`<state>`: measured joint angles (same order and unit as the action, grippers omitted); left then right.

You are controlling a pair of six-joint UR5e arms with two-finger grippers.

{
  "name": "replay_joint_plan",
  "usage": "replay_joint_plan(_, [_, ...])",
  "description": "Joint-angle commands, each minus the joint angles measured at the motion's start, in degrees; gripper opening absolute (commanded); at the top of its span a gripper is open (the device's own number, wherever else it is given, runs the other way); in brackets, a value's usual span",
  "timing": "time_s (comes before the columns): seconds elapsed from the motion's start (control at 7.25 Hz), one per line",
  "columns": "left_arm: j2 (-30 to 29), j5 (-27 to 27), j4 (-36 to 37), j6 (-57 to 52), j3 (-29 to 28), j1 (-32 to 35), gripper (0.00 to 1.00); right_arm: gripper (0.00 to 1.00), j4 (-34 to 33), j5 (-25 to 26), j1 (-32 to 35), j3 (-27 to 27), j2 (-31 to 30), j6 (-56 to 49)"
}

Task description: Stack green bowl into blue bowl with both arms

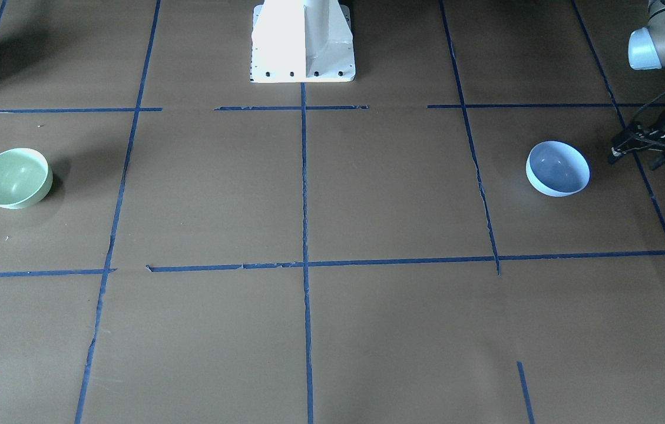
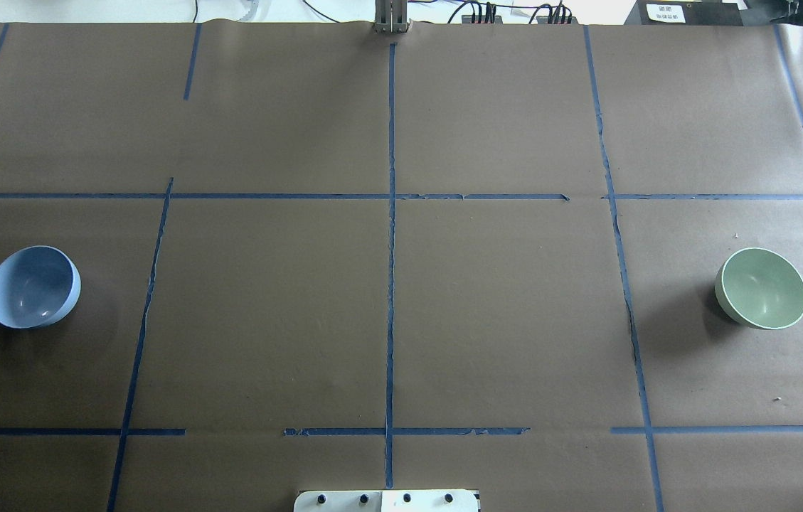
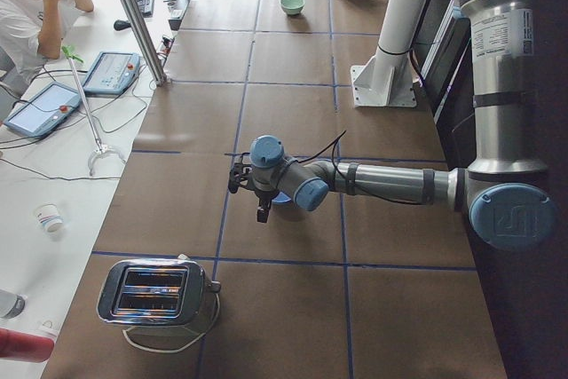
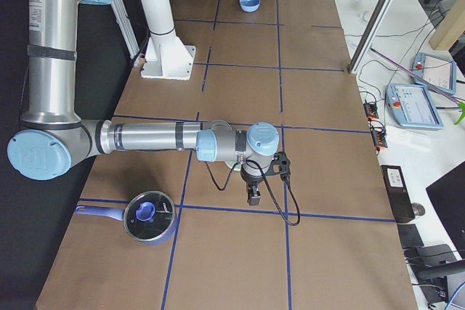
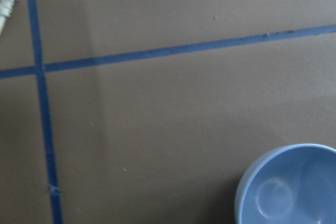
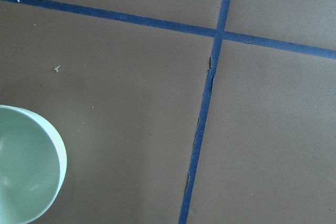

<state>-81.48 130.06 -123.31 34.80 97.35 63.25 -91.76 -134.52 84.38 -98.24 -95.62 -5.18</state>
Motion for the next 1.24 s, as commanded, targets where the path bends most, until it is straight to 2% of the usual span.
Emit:
replay_joint_plan(0.0, [0.5, -6.2, -2.6, 8.5, -0.1, -7.5, 0.92, 1.0, 0.0, 0.0, 0.0, 0.1, 0.0, -0.1])
replay_joint_plan(0.14, [0.5, -6.1, -2.6, 11.0, -0.1, -7.6, 0.54, 1.0, 0.0, 0.0, 0.0, 0.2, 0.0, -0.1])
replay_joint_plan(0.28, [0.4, -6.1, -2.6, 11.6, -0.1, -8.3, 0.36, 1.0, 0.0, 0.1, -0.1, 0.2, 0.0, -0.1])
replay_joint_plan(0.69, [-0.1, -5.9, -2.6, 11.8, -0.8, -9.1, 0.33, 1.0, 0.0, 0.1, 0.0, 0.3, 0.0, -0.1])
replay_joint_plan(0.97, [-0.4, -5.4, -2.6, 11.8, -0.8, -9.1, 0.03, 1.0, 0.0, 0.1, 0.0, 0.4, 0.0, -0.1])
replay_joint_plan(1.1, [-0.7, -2.8, -2.1, 11.9, 0.3, -9.0, 0.0, 1.0, 0.0, 0.1, 0.0, 0.4, 0.0, 0.0])
